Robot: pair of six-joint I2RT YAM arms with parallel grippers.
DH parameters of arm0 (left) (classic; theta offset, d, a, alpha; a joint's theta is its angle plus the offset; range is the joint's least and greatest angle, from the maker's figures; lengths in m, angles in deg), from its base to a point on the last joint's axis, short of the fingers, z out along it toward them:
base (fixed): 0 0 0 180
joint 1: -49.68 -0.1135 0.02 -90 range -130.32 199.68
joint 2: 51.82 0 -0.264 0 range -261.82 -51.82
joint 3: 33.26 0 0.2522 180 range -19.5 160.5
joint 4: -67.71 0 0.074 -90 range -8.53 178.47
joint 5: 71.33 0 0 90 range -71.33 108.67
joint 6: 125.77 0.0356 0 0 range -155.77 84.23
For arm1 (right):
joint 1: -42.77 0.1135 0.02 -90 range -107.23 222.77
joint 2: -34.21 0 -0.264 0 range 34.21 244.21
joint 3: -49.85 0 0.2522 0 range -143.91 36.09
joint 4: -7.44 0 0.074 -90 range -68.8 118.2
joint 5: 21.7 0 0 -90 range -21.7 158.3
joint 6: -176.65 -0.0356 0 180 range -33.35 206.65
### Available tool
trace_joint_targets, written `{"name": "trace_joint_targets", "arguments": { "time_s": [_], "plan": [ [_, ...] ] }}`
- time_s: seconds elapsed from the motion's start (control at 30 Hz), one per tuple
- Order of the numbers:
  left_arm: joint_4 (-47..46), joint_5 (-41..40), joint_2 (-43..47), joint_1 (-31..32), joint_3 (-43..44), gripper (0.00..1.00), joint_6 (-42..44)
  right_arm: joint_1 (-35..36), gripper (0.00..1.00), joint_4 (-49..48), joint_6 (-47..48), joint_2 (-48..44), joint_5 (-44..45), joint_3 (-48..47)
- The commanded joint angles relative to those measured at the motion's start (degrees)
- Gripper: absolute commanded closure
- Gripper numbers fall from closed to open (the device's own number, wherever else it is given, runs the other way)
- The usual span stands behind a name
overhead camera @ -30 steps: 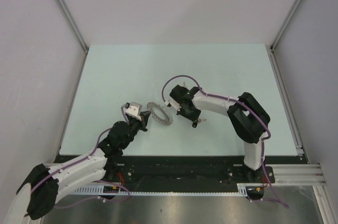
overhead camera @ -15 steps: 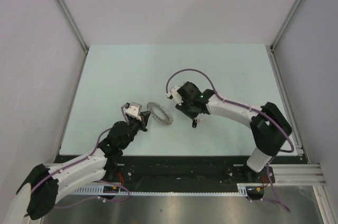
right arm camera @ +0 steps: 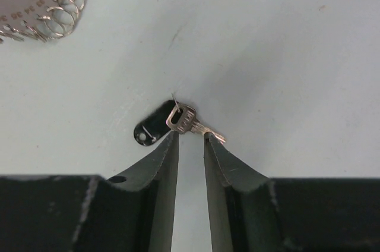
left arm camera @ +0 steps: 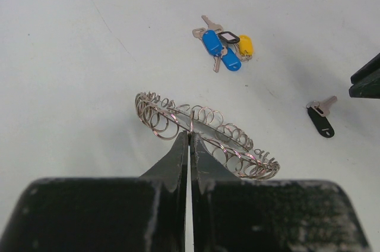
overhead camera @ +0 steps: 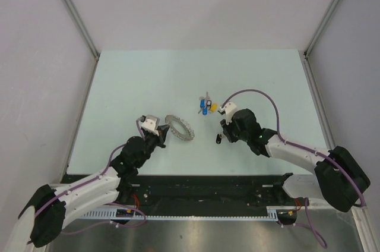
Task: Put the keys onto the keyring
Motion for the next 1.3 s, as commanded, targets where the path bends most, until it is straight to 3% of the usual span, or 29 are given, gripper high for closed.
{"name": "trace_joint_targets", "arguments": {
  "time_s": [0.0,0.43,1.27],
  "plan": [
    [-2.79,-0.59,0.64,0.06,-0.24,0.99,-1.55,-0.96,0.72,-14.21,-4.33,-0.56,-3.32,3.3],
    [-3.14,-0.51,-0.42,0.06,-0.07,0.99,-1.55,-2.02,0.76,-23.62,-5.75,7.09,-3.69,7.44],
    [-3.4,-0.33,-1.38,0.06,0.11,0.99,-1.55,-3.16,0.85,-27.06,-5.05,11.39,-7.56,8.06]
  ]
}}
